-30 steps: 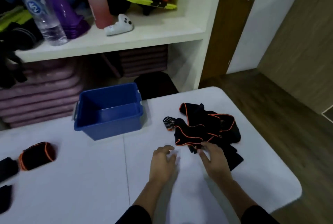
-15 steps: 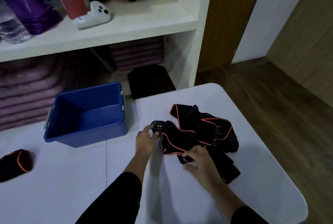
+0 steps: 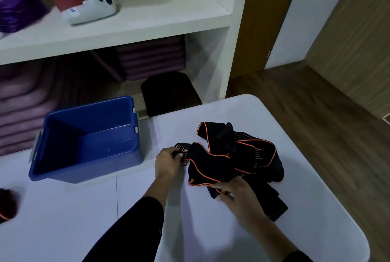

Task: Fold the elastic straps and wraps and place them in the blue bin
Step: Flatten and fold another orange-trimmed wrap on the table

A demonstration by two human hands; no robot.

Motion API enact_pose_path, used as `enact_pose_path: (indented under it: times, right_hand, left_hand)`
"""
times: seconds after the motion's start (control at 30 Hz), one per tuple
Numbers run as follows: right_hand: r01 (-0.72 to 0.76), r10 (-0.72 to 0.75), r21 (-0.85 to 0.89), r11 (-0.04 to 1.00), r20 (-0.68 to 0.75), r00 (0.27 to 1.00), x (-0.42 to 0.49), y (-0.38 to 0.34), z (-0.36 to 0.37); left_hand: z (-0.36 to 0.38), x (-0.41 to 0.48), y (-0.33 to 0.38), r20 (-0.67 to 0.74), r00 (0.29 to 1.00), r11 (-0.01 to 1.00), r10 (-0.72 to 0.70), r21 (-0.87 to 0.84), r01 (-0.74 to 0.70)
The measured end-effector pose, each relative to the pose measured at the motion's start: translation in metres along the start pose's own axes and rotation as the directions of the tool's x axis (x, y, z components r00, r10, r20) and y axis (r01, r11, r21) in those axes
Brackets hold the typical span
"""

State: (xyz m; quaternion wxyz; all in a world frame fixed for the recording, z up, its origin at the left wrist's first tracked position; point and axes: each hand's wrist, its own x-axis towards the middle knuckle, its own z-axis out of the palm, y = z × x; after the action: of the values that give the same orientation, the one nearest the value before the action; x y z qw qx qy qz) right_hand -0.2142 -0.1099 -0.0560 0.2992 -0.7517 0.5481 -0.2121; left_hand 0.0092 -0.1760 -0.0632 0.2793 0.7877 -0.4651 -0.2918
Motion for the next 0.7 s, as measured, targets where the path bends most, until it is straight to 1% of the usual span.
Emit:
enact_pose_path:
  times: [0.1,0.2,0.27,0.33,0.43,0.5,0.6,0.7]
  right_hand:
    - [-0.056,0.058,0.087,0.995,-0.02,0.998,0.001,-0.006,-0.005]
    - [-0.092,0.103,0.22,0.971,-0.039,0.994,0.004,-0.016,-0.019]
    - [-0.102,0.118,0.297,0.95,-0.036,0.992,0.008,-0.024,-0.032]
    - [-0.107,0.126,0.381,0.919,-0.025,0.992,0.012,-0.033,-0.048]
    - [-0.064,0.086,0.437,0.897,-0.031,0.996,0.019,-0.04,-0.071]
    - [-0.028,0.058,0.479,0.878,-0.048,0.997,0.023,-0.046,-0.086]
    - [-0.01,0.07,0.588,0.809,-0.08,0.994,0.028,-0.06,-0.113]
    - [0.048,0.043,0.648,0.76,-0.124,0.991,0.031,-0.075,-0.139]
  left_hand:
    - [-0.002,-0.003,0.008,-0.065,0.997,0.995,-0.031,-0.094,0.024]
    - [-0.011,-0.012,0.021,-0.073,0.997,0.984,0.03,-0.174,-0.042]
    - [-0.022,-0.018,0.033,-0.048,0.997,0.975,0.065,-0.209,-0.074]
    - [-0.034,-0.023,0.047,0.023,0.996,0.969,0.081,-0.235,-0.074]
    - [-0.056,-0.03,0.069,0.151,0.981,0.979,0.119,-0.182,-0.091]
    - [-0.071,-0.036,0.086,0.181,0.969,0.979,0.168,-0.142,-0.144]
    - [-0.095,-0.049,0.115,0.148,0.961,0.97,0.235,-0.1,-0.222]
    - [-0.116,-0.06,0.145,0.073,0.966,0.963,0.247,-0.131,-0.236]
